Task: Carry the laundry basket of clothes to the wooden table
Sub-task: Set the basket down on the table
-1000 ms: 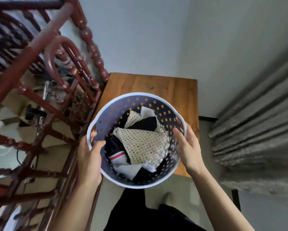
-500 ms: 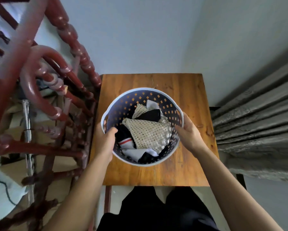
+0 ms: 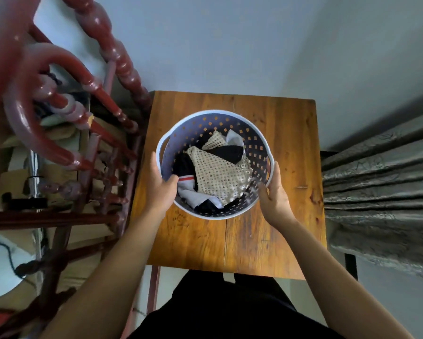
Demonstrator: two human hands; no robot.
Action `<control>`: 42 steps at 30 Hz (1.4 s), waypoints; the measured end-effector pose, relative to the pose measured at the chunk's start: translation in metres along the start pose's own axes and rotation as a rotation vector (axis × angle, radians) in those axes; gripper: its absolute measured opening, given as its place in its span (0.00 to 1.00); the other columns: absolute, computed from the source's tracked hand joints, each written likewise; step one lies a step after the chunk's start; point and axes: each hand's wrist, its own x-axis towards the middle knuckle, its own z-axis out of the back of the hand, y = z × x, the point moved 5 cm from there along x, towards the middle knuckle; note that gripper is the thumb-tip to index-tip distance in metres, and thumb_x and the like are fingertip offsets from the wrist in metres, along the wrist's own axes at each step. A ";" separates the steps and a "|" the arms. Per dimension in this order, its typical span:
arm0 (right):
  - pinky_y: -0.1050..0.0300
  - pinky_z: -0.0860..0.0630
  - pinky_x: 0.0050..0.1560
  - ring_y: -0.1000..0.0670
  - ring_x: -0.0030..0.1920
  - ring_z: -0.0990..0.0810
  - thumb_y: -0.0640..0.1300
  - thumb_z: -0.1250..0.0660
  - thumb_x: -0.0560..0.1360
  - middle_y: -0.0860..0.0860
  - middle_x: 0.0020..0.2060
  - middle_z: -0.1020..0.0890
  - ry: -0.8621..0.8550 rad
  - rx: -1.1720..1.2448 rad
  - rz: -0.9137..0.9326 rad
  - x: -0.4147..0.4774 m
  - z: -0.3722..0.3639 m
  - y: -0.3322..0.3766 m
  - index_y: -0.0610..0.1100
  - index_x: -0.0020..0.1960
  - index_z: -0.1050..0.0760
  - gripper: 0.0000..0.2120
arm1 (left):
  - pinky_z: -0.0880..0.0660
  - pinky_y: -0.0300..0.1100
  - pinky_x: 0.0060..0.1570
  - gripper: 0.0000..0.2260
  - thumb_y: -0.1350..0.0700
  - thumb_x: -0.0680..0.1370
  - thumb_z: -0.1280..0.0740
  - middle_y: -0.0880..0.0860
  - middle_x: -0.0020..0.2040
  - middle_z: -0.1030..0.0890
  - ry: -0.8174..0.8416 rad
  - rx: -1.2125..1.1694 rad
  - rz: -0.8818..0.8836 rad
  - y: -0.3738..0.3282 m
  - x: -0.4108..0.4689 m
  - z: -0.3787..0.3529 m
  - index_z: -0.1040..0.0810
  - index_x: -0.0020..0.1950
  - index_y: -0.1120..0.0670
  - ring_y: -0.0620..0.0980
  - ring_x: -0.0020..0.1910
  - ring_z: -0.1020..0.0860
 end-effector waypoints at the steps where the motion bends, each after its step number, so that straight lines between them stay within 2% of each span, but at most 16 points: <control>1: 0.41 0.35 0.83 0.39 0.84 0.35 0.43 0.44 0.88 0.42 0.85 0.36 0.026 -0.030 -0.002 -0.001 0.000 0.000 0.49 0.88 0.59 0.34 | 0.33 0.55 0.72 0.37 0.59 0.78 0.37 0.48 0.81 0.38 0.001 0.002 0.001 0.004 -0.007 -0.004 0.51 0.84 0.46 0.51 0.77 0.34; 5: 0.50 0.36 0.78 0.40 0.84 0.37 0.44 0.41 0.88 0.43 0.86 0.40 0.020 -0.094 -0.008 0.001 0.003 0.000 0.48 0.88 0.57 0.35 | 0.27 0.52 0.61 0.38 0.61 0.81 0.40 0.49 0.75 0.31 -0.048 -0.053 0.125 0.029 -0.040 -0.030 0.59 0.83 0.47 0.55 0.67 0.26; 7: 0.57 0.33 0.69 0.40 0.83 0.34 0.45 0.40 0.88 0.43 0.88 0.45 0.071 -0.153 0.051 0.004 0.003 -0.004 0.47 0.87 0.64 0.39 | 0.27 0.50 0.50 0.33 0.62 0.82 0.43 0.53 0.69 0.25 -0.119 -0.067 0.220 0.038 -0.049 -0.040 0.55 0.83 0.50 0.58 0.57 0.22; 9: 0.55 0.30 0.69 0.41 0.80 0.29 0.49 0.38 0.87 0.45 0.88 0.46 0.122 -0.133 0.066 0.007 0.003 -0.006 0.53 0.86 0.70 0.44 | 0.30 0.48 0.45 0.30 0.64 0.81 0.45 0.56 0.63 0.23 -0.171 -0.058 0.239 0.042 -0.044 -0.040 0.51 0.82 0.54 0.57 0.50 0.23; 12: 0.41 0.25 0.76 0.46 0.78 0.25 0.58 0.33 0.83 0.49 0.88 0.43 0.164 -0.058 0.103 0.013 0.001 0.003 0.73 0.78 0.75 0.50 | 0.31 0.46 0.49 0.27 0.66 0.81 0.45 0.56 0.66 0.25 -0.147 -0.021 0.184 0.037 -0.017 -0.026 0.46 0.80 0.56 0.59 0.58 0.23; 14: 0.41 0.25 0.76 0.48 0.78 0.26 0.65 0.31 0.79 0.50 0.89 0.46 0.210 -0.077 0.111 0.020 -0.002 0.013 0.79 0.72 0.77 0.52 | 0.32 0.44 0.52 0.27 0.65 0.82 0.44 0.54 0.67 0.27 -0.104 0.034 0.132 0.023 0.009 -0.011 0.46 0.81 0.56 0.55 0.61 0.25; 17: 0.41 0.25 0.76 0.47 0.79 0.26 0.70 0.30 0.75 0.49 0.89 0.46 0.262 -0.160 0.128 0.034 -0.013 0.024 0.75 0.72 0.80 0.57 | 0.30 0.45 0.58 0.27 0.65 0.81 0.42 0.54 0.69 0.28 -0.110 0.070 0.052 0.003 0.050 0.012 0.42 0.80 0.57 0.52 0.65 0.27; 19: 0.40 0.24 0.75 0.46 0.79 0.26 0.68 0.29 0.76 0.48 0.88 0.45 0.277 -0.214 0.154 0.045 -0.022 0.032 0.68 0.77 0.79 0.59 | 0.31 0.54 0.69 0.30 0.57 0.82 0.39 0.57 0.77 0.31 -0.130 0.030 0.065 -0.002 0.070 0.025 0.46 0.83 0.53 0.56 0.73 0.30; 22: 0.40 0.23 0.74 0.44 0.80 0.26 0.65 0.29 0.78 0.47 0.88 0.44 0.254 -0.240 0.174 0.061 -0.038 0.045 0.59 0.83 0.77 0.60 | 0.33 0.56 0.73 0.32 0.53 0.81 0.37 0.56 0.80 0.35 -0.180 -0.021 0.053 -0.009 0.077 0.028 0.46 0.83 0.51 0.56 0.76 0.33; 26: 0.44 0.24 0.74 0.41 0.80 0.26 0.70 0.31 0.76 0.44 0.87 0.41 0.204 -0.202 0.115 0.081 -0.052 0.063 0.61 0.81 0.80 0.60 | 0.50 0.27 0.72 0.28 0.56 0.82 0.36 0.57 0.84 0.50 -0.182 0.181 -0.213 -0.016 0.048 0.009 0.40 0.81 0.57 0.42 0.79 0.49; 27: 0.44 0.24 0.73 0.39 0.79 0.26 0.70 0.31 0.76 0.43 0.87 0.39 0.190 -0.211 0.104 0.088 -0.055 0.067 0.60 0.81 0.79 0.60 | 0.52 0.29 0.73 0.28 0.54 0.82 0.37 0.58 0.84 0.53 -0.165 0.243 -0.266 -0.012 0.043 0.006 0.39 0.81 0.58 0.43 0.80 0.53; 30: 0.44 0.21 0.69 0.36 0.74 0.21 0.70 0.31 0.76 0.39 0.85 0.35 0.179 -0.264 0.084 0.106 -0.060 0.075 0.58 0.83 0.76 0.60 | 0.47 0.53 0.78 0.27 0.45 0.83 0.43 0.60 0.84 0.49 -0.056 0.433 -0.361 0.006 0.045 0.001 0.31 0.76 0.61 0.54 0.82 0.58; 32: 0.44 0.20 0.66 0.35 0.70 0.19 0.71 0.31 0.75 0.38 0.83 0.32 0.193 -0.292 0.055 0.118 -0.063 0.078 0.58 0.83 0.76 0.61 | 0.48 0.56 0.78 0.27 0.44 0.83 0.46 0.60 0.84 0.49 -0.028 0.472 -0.358 0.010 0.061 0.005 0.29 0.74 0.62 0.50 0.80 0.62; 34: 0.45 0.19 0.62 0.35 0.68 0.17 0.72 0.31 0.75 0.38 0.81 0.29 0.198 -0.325 0.030 0.130 -0.068 0.087 0.58 0.84 0.76 0.61 | 0.48 0.62 0.78 0.28 0.44 0.83 0.48 0.60 0.84 0.52 -0.021 0.499 -0.334 0.006 0.081 0.010 0.31 0.75 0.62 0.55 0.82 0.63; 38: 0.44 0.18 0.56 0.34 0.61 0.14 0.73 0.36 0.77 0.35 0.75 0.22 0.183 -0.454 0.071 0.157 -0.078 0.116 0.51 0.85 0.75 0.59 | 0.48 0.62 0.78 0.26 0.46 0.84 0.50 0.59 0.85 0.56 -0.029 0.528 -0.271 -0.008 0.122 0.023 0.32 0.76 0.61 0.61 0.82 0.64; 42: 0.42 0.16 0.57 0.34 0.62 0.14 0.74 0.39 0.78 0.38 0.80 0.28 0.177 -0.523 0.140 0.181 -0.085 0.138 0.52 0.85 0.75 0.57 | 0.55 0.60 0.79 0.21 0.52 0.85 0.48 0.62 0.84 0.56 -0.059 0.534 -0.233 -0.019 0.157 0.038 0.33 0.74 0.62 0.63 0.82 0.64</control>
